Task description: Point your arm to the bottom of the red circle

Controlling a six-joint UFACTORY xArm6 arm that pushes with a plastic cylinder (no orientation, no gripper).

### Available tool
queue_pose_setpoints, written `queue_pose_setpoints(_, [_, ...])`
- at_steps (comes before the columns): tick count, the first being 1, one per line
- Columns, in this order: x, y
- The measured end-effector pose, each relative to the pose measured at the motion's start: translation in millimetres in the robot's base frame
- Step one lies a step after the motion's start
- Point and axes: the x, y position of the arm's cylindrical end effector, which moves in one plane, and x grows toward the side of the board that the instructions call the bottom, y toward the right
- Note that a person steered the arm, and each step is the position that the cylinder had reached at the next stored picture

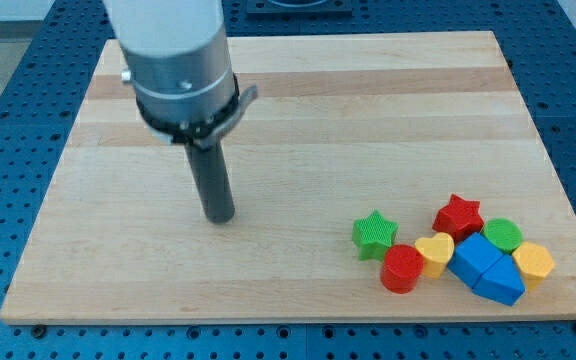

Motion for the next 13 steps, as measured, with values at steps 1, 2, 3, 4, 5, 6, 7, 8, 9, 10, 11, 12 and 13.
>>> queue_pose_setpoints(1, [44.9, 33.2])
queue_pose_setpoints(2, [84.3, 79.6])
queue_pose_setpoints(3, [91.5, 88.8])
queue_pose_setpoints(4, [92.4, 88.8])
queue_pose_setpoints(5, [91.6, 88.8])
queue_pose_setpoints(6, [91.0, 93.3])
queue_pose_setpoints(7, [91.4, 114.5])
queue_pose_setpoints(8, [92.1, 138.7])
queue_pose_setpoints(9, [92.3, 146.0])
queue_pose_setpoints(10, [92.2, 162.4])
queue_pose_setpoints(11, [92.1, 178.3])
queue_pose_setpoints(12, [91.4, 193.5])
queue_pose_setpoints(13, [88.8, 208.4])
